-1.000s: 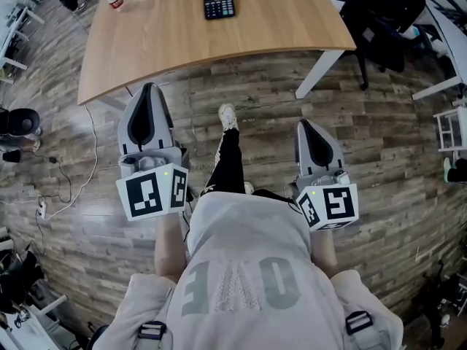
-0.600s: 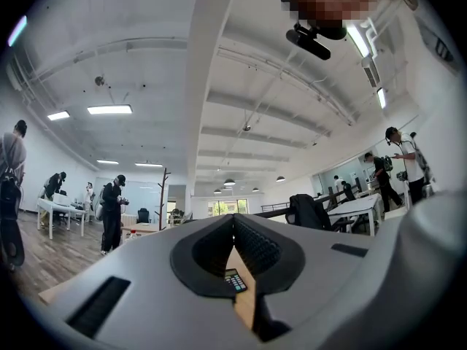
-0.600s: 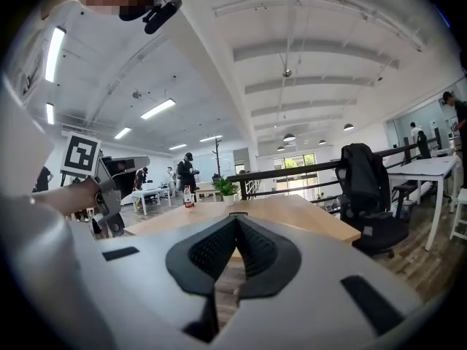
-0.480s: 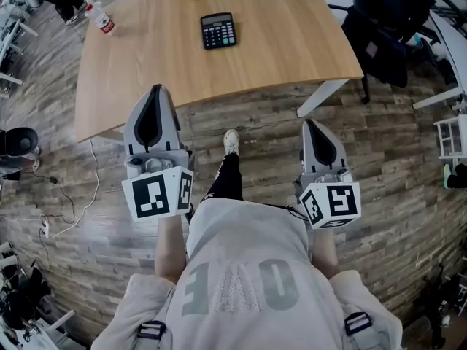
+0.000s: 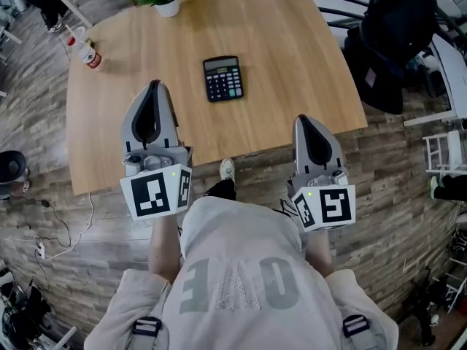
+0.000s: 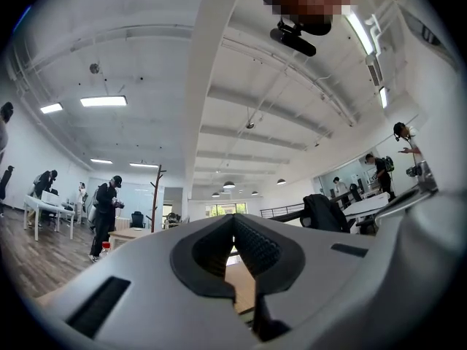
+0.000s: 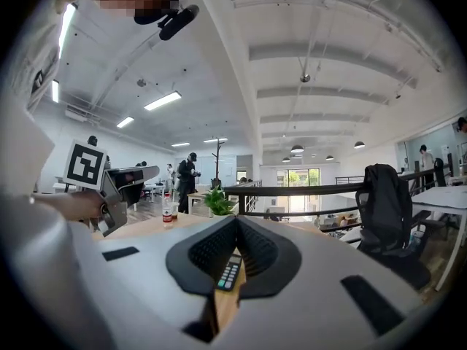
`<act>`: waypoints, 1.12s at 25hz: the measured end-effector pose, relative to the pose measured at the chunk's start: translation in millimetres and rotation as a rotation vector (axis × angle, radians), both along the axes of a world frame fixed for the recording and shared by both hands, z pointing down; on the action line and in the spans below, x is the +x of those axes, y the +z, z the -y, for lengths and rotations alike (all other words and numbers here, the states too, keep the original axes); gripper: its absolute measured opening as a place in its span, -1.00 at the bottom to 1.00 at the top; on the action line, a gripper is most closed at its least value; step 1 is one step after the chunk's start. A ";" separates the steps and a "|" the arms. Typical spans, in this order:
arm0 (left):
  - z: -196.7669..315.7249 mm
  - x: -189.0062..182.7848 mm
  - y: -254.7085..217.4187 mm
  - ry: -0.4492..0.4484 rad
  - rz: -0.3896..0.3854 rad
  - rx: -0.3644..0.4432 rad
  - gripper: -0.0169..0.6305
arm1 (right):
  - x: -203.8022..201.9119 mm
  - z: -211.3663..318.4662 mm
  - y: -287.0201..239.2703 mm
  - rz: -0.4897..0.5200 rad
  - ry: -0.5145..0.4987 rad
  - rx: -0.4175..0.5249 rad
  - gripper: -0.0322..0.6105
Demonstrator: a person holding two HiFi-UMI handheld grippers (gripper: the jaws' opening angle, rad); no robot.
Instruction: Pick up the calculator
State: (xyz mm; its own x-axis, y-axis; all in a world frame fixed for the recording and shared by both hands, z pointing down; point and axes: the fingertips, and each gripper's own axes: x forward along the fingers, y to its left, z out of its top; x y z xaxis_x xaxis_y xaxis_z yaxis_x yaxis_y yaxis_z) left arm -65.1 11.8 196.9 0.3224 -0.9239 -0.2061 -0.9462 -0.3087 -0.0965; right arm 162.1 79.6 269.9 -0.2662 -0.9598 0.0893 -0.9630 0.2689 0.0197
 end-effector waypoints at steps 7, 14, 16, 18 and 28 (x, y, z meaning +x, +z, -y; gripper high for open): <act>76.3 -14.1 4.7 0.001 -0.029 -0.021 -0.92 | -20.7 79.1 -8.5 -0.019 -0.024 0.004 -0.84; 108.6 -16.8 26.0 -0.017 -0.061 -0.083 -0.92 | -28.2 113.5 -1.6 -0.032 -0.055 -0.046 -0.84; 112.2 -16.7 32.3 -0.032 -0.066 -0.098 -0.92 | -26.9 120.5 2.3 -0.031 -0.072 -0.060 -0.84; 114.7 -16.0 32.0 -0.049 -0.071 -0.096 -0.92 | -25.3 128.4 2.9 -0.027 -0.092 -0.060 -0.84; 127.0 -13.0 10.5 -0.157 -0.060 -0.039 -0.92 | -21.0 175.2 -14.3 -0.020 -0.215 -0.021 -0.84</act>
State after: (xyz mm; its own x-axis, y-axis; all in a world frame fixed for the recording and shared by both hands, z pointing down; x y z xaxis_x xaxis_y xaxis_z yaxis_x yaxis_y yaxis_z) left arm -78.0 -115.2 207.4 0.1620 -0.9695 -0.1839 -0.9868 -0.1592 -0.0296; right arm 141.2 -95.5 255.5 -0.4630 -0.8788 0.1158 -0.8826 0.4690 0.0307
